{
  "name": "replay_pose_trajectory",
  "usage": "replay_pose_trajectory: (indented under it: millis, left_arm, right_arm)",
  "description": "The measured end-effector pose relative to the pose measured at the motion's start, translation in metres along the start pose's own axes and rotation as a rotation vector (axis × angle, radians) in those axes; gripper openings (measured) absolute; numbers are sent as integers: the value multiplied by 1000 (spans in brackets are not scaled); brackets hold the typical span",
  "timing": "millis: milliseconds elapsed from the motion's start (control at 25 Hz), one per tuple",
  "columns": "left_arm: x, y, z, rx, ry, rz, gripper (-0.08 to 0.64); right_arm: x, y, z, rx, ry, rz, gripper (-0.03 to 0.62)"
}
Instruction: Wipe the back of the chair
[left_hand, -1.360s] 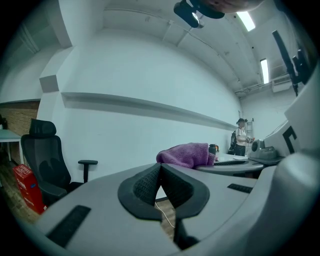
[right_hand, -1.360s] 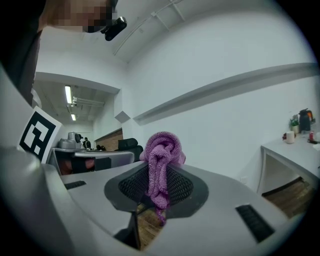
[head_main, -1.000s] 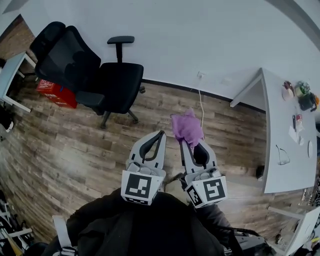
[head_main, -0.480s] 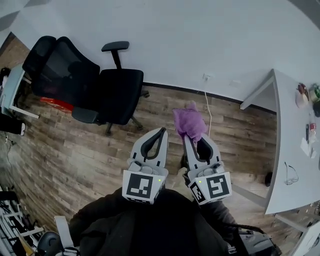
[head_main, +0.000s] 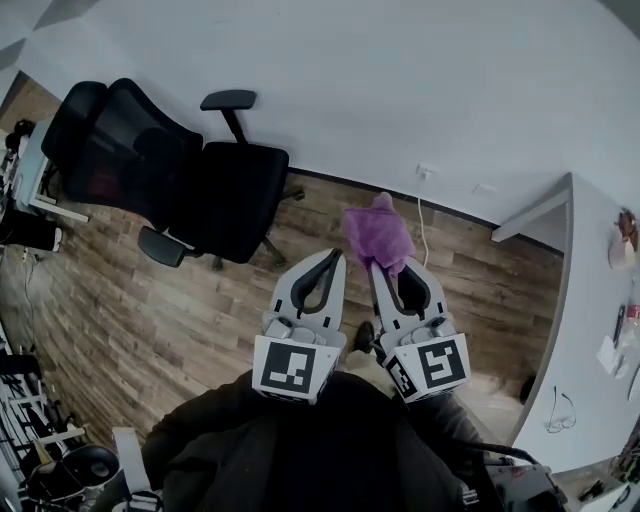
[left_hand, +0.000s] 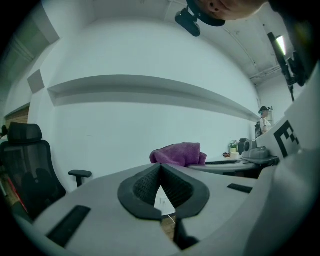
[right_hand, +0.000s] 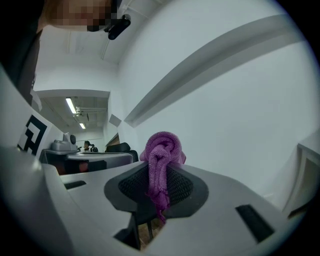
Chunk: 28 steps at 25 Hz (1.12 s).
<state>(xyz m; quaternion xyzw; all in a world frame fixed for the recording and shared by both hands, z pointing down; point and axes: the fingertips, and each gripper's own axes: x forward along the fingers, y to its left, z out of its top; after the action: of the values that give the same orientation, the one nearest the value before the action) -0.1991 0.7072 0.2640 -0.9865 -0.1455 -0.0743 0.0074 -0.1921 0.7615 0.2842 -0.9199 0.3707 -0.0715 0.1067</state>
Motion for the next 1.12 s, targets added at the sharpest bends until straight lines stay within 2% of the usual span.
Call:
replay_pose_trajectory:
  millis: [320,680,920,1120]
  left_arm:
    - [50,61,-2,-29,3,123,5]
    - [115,187,-2,-83,7,227,4]
    - [143,287,-10,-125,29,319,3]
    - [128,374,-10,-150,29,455,3]
  right_arm:
    - [78,-25,2,-10,45,95,84]
    - [217,-31,-1,-27,108,173,84]
    - [325,-8,-14,-15,158,273,84]
    - [404,40,-15,-27,171,399,84]
